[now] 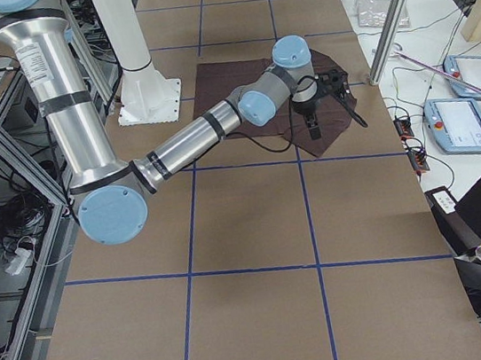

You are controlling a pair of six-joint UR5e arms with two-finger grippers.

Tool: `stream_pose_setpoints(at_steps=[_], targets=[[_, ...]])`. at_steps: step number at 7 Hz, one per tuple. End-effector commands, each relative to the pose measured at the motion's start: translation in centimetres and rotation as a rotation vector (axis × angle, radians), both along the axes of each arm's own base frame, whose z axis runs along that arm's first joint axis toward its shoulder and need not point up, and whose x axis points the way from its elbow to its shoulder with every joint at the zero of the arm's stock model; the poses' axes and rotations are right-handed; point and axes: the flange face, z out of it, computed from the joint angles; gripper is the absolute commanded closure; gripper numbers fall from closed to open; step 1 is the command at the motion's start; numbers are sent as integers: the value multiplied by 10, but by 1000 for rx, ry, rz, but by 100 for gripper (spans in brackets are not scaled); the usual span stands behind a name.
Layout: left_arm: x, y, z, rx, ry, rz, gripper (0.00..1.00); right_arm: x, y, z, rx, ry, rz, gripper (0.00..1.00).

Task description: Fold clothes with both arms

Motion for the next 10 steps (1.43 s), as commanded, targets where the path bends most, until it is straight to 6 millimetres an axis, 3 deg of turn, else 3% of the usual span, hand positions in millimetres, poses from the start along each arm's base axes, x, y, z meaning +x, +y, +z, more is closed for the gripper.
stream_pose_setpoints(at_steps=[1,2,4,7,10], targets=[[0,0,-1,0,0,-2,0,-113,-25,5,-25,-80,138,22],[1,-1,0,0,0,2,0,-143,-31,32,-2,-72,143,23],[1,-1,1,-3,-1,1,0,-181,-26,60,12,-8,157,26],[1,-1,1,-3,-1,1,0,-210,-29,98,-15,68,158,34],[1,-1,2,-5,-1,1,0,-230,-29,110,-25,100,151,40]])
